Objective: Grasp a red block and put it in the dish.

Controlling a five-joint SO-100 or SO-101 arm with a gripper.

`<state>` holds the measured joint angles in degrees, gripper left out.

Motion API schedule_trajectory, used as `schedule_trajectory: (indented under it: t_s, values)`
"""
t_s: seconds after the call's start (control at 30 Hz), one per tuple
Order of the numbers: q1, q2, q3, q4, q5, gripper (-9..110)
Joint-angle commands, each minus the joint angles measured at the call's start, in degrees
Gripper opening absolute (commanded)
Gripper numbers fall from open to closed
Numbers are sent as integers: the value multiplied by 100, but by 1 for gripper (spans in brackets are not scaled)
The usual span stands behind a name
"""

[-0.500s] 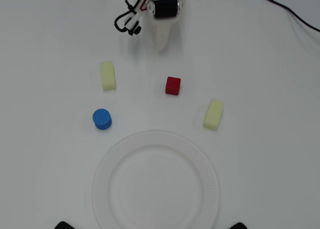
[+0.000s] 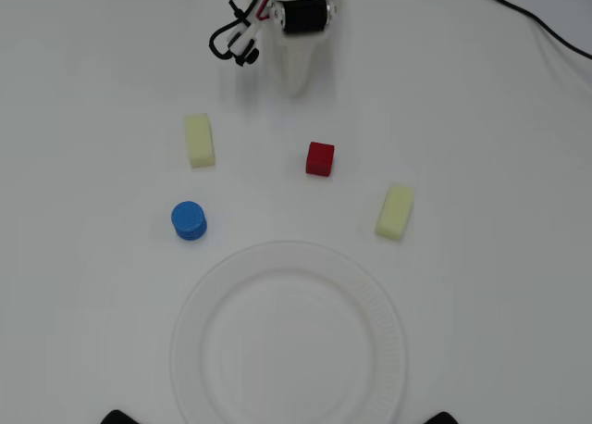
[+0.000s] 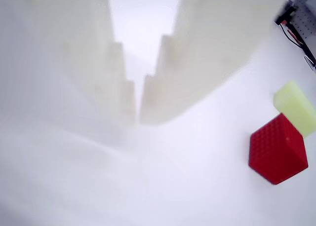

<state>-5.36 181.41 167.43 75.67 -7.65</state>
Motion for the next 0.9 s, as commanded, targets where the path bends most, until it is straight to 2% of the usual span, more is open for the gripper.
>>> schedule_trajectory:
  t_s: [0.0, 0.27, 0.43, 0.73, 0.87]
  values:
    - [149, -1362, -1055, 176, 62, 0]
    - [-53, -4456, -3489, 334, 475, 0]
    - [-334, -6082, -4852, 949, 624, 9]
    - [-1433, -6179, -5484, 562, 853, 31]
    - [-1433, -6653, -5476, 35, 791, 33]
